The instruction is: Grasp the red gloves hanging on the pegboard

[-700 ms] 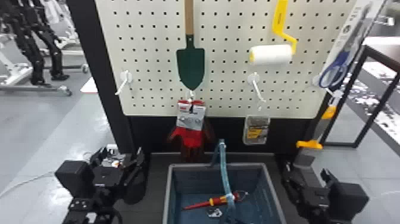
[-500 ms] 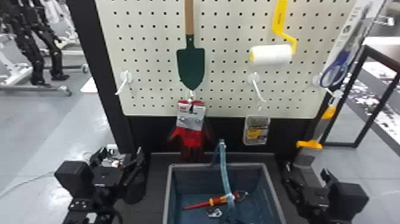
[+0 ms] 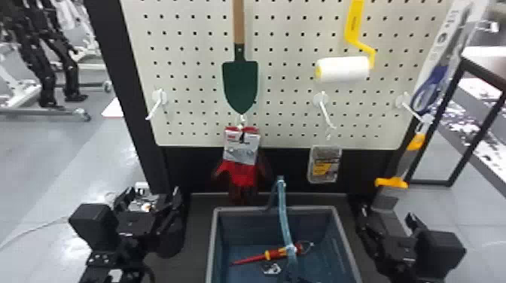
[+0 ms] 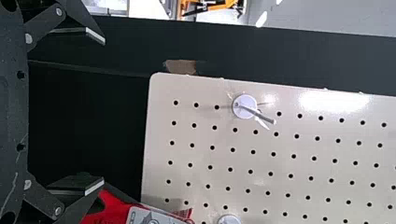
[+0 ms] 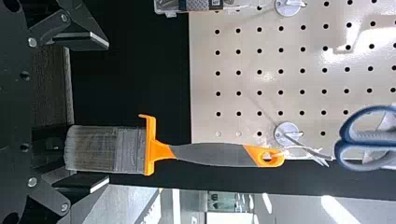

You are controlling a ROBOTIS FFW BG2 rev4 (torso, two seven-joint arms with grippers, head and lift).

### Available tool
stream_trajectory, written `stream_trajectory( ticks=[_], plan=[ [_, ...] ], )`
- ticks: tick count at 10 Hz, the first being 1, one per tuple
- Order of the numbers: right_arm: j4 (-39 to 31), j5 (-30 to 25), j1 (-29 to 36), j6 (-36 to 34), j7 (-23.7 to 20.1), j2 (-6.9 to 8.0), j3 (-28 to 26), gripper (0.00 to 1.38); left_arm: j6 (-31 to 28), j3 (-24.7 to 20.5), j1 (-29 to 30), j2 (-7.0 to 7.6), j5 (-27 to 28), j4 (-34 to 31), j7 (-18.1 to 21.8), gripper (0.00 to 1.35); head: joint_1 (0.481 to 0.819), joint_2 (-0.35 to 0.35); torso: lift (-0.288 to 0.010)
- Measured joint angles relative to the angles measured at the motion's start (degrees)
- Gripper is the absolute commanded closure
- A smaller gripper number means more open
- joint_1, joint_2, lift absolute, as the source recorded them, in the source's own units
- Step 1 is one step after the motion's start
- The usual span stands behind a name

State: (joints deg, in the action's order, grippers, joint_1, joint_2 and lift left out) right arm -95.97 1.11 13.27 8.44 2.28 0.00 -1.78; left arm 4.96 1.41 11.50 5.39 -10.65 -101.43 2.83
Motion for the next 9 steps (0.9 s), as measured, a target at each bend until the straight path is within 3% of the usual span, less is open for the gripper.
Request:
stream_trajectory(
  ticks=[2,5,9],
  plan=[
    [0.0,0.0,0.0,0.0,-0.2,0.00,0.0,0.27,-0.6,-0.2,-1.1,0.70,-1.5,0.5,3.8,0.24,0.549,0.000,-0.100],
    [0.0,-0.1,-0.1,0.0,-0.4,0.00,0.0,0.27,-0.7,-1.0,-6.5,2.29,-5.8,5.7,16.3,0.24,0.549,0.000,-0.100],
    [0.1,-0.1,-0.3,0.0,-0.6,0.00,0.1,0.27,-3.0,-2.4,-12.0,2.35,-8.2,11.6,25.4,0.24,0.549,0.000,-0.100]
  ],
)
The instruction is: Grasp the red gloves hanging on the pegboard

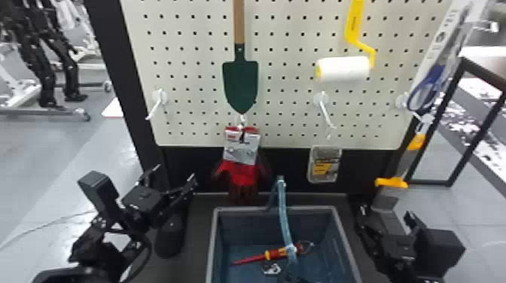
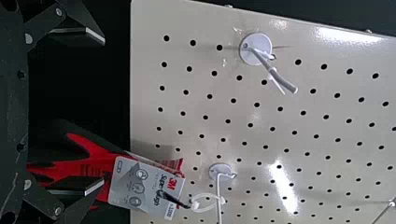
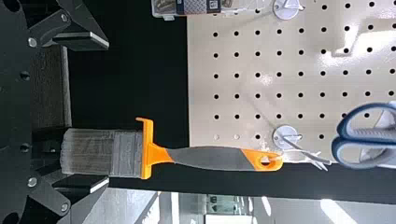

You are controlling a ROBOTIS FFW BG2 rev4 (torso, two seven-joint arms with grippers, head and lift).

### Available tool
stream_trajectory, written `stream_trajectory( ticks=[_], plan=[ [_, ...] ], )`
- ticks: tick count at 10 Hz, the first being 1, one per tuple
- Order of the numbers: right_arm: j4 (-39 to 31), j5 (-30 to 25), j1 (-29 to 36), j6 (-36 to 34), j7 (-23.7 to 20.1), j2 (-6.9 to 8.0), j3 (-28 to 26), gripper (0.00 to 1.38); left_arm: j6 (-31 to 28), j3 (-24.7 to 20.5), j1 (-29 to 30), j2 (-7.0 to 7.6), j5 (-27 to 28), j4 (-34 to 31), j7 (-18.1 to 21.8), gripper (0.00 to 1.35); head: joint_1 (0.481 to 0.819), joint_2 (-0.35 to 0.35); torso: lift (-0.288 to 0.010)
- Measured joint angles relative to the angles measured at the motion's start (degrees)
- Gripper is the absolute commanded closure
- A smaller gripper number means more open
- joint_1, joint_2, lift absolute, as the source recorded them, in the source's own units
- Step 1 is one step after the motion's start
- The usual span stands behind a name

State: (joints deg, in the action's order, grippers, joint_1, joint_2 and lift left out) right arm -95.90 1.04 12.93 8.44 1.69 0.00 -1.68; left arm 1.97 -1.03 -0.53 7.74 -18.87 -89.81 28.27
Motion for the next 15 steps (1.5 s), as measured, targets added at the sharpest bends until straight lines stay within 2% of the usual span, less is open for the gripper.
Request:
stream_trajectory(
  ticks=[3,6,9,10,13,15],
  plan=[
    [0.1,0.0,-0.2,0.0,-0.4,0.00,0.0,0.27,-1.6,-1.8,-4.0,0.23,1.5,2.8,6.0,0.24,0.549,0.000,-0.100],
    [0.2,-0.1,-0.6,0.0,-1.1,0.00,0.0,0.27,-1.4,-1.4,-8.4,0.25,-0.4,7.7,9.3,0.24,0.549,0.000,-0.100],
    [0.3,-0.2,-1.0,0.0,-1.7,0.00,0.1,0.27,-0.2,1.8,-13.3,1.08,-2.6,14.0,12.6,0.24,0.549,0.000,-0.100],
    [0.4,-0.3,-1.3,0.0,-2.2,0.00,0.1,0.27,1.7,3.6,-14.4,1.01,-4.4,16.9,13.3,0.24,0.549,0.000,-0.100],
    [0.6,-0.6,-2.0,0.1,-3.0,0.00,0.1,0.27,5.6,7.2,-18.4,-0.70,-7.9,25.9,17.3,0.24,0.549,0.000,-0.100],
    [0.7,-0.6,-2.4,0.1,-3.3,0.00,0.1,0.27,6.4,8.6,-20.6,-1.00,-8.7,29.3,18.4,0.24,0.549,0.000,-0.100]
  ],
)
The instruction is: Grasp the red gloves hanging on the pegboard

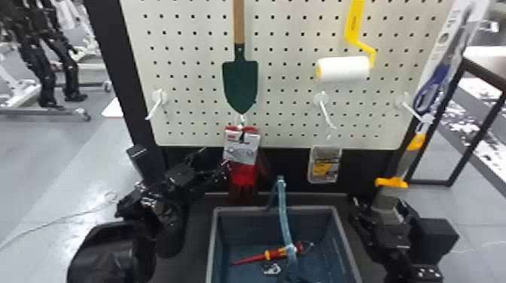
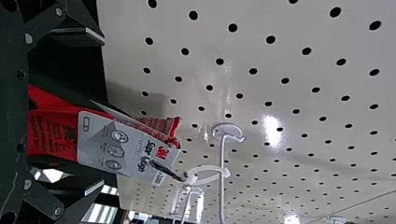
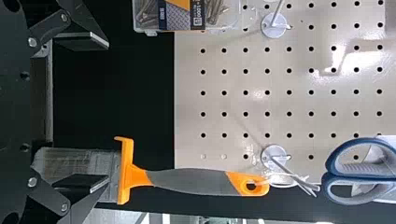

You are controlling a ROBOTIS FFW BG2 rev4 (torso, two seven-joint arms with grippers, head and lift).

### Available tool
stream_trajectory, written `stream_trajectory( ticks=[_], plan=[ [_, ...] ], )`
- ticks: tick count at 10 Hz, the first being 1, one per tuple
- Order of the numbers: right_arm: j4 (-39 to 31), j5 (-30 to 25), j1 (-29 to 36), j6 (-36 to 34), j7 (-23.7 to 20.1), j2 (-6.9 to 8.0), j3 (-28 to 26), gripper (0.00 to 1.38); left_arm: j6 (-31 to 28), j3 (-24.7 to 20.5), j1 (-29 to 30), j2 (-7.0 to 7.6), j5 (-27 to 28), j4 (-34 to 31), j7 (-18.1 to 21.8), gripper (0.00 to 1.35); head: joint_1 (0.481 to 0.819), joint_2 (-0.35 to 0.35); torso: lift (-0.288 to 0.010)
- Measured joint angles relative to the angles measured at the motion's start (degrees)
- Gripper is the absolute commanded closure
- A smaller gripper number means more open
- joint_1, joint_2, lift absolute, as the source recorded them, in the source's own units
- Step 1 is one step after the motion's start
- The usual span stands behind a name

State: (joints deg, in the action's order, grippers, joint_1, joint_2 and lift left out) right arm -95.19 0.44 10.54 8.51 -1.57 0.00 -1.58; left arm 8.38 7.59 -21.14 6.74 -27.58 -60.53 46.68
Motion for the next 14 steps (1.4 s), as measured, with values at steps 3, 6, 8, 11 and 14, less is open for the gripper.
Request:
stream_trajectory(
  ticks=[3,6,8,11,14],
  plan=[
    [0.1,0.1,0.1,0.2,-0.1,0.00,0.0,0.27,-5.5,0.8,-1.9,2.02,-0.4,0.7,2.7,0.23,0.549,0.000,-0.100],
    [0.3,0.1,-0.2,0.3,-0.2,0.00,0.0,0.27,-11.4,1.9,-4.4,3.89,2.3,0.7,5.4,0.23,0.549,0.000,-0.100],
    [0.5,0.0,-0.4,0.4,-0.4,0.00,0.1,0.27,-13.9,2.7,-5.7,4.42,2.9,0.7,6.7,0.23,0.549,0.000,-0.100],
    [1.0,0.0,-0.9,0.4,-0.4,0.00,0.5,0.27,-16.6,5.1,-8.7,5.24,3.1,2.4,9.1,0.24,0.549,0.000,-0.100],
    [1.4,0.0,-1.1,0.7,-0.3,0.00,0.6,0.27,-18.9,7.5,-10.9,5.91,5.3,2.9,10.0,0.24,0.549,0.000,-0.100]
  ],
)
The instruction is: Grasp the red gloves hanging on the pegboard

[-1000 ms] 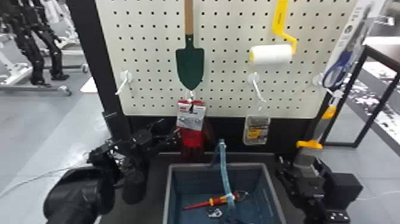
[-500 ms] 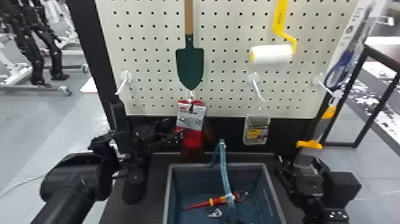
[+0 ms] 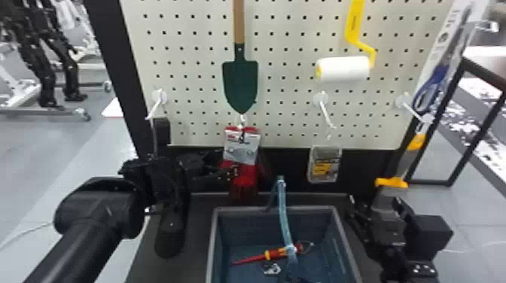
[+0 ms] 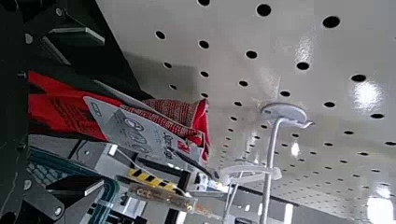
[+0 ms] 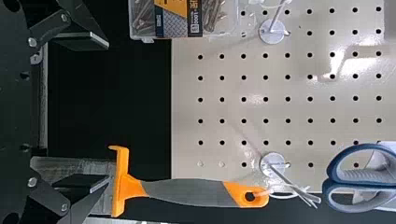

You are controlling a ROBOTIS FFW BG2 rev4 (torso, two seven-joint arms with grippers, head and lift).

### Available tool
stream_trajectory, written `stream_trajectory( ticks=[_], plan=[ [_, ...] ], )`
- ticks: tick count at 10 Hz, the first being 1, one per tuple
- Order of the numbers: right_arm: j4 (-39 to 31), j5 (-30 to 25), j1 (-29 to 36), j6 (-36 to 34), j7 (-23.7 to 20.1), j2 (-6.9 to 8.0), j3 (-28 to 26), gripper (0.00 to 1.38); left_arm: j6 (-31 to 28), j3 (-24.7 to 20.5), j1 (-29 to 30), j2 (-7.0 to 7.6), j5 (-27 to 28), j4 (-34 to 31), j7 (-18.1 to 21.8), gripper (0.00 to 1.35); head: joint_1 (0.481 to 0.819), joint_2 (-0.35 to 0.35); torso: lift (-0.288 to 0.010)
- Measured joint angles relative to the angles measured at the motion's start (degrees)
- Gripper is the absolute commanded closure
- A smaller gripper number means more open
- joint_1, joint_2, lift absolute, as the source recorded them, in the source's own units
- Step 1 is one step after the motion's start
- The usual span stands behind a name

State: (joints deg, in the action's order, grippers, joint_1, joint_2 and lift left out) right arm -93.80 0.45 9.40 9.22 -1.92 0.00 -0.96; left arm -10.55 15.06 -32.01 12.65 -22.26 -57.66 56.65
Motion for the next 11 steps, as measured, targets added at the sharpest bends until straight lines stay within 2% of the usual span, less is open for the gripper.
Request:
stream_trajectory(
  ticks=[5,11],
  plan=[
    [0.3,-0.2,-0.5,0.2,0.0,0.00,0.2,0.27,-1.4,1.0,-2.0,0.35,3.0,0.7,0.5,0.24,0.549,0.000,-0.100],
    [0.6,-0.2,-1.2,0.7,-0.2,0.00,0.2,0.27,2.6,2.1,-3.6,-1.36,2.3,4.6,0.4,0.24,0.549,0.000,-0.100]
  ],
)
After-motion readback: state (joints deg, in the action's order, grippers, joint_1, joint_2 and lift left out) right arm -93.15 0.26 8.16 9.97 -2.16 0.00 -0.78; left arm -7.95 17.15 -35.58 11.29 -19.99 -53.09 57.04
